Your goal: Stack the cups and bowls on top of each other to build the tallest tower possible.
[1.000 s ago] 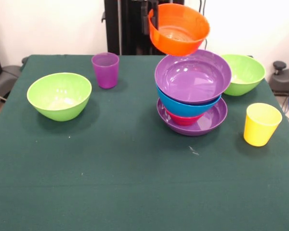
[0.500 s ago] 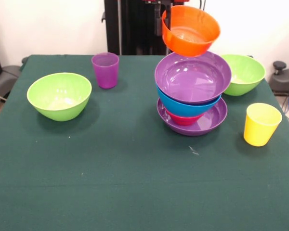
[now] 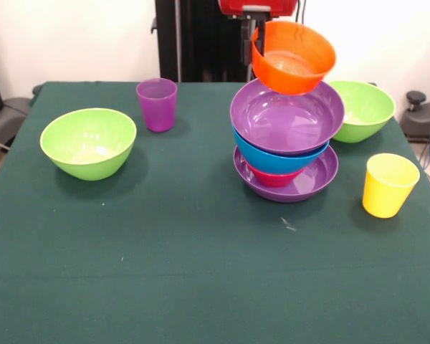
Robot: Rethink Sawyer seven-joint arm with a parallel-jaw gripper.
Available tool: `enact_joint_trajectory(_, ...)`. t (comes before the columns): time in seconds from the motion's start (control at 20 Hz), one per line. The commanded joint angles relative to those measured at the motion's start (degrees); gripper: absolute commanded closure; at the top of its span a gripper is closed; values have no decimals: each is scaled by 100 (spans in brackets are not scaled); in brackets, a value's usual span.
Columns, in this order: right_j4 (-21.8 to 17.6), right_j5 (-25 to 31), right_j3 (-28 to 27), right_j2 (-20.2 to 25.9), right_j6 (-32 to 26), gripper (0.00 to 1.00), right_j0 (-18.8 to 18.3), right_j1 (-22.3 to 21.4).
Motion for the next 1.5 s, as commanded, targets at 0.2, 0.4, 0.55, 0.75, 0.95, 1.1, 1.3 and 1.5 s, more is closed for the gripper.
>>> enact_joint_trajectory(0.2, -149, -609, -43, -684, 917, 100, 562, 592)
enact_joint_trajectory(0.4, -127, -801, -91, -844, 909, 100, 686, 741)
enact_joint_trajectory(0.55, -98, -972, -126, -968, 899, 100, 787, 874)
enact_joint_trajectory(0.75, -51, -1078, -174, -1085, 876, 100, 890, 971)
enact_joint_trajectory(0.95, 6, -1166, -235, -1163, 813, 100, 953, 1086)
enact_joint_trajectory(1.1, 44, -1163, -279, -1214, 762, 100, 994, 1109)
enact_joint_trajectory(1.3, 87, -1147, -364, -1231, 695, 100, 1006, 1163)
enact_joint_trajectory(1.5, 113, -1216, -426, -1274, 701, 100, 1056, 1255)
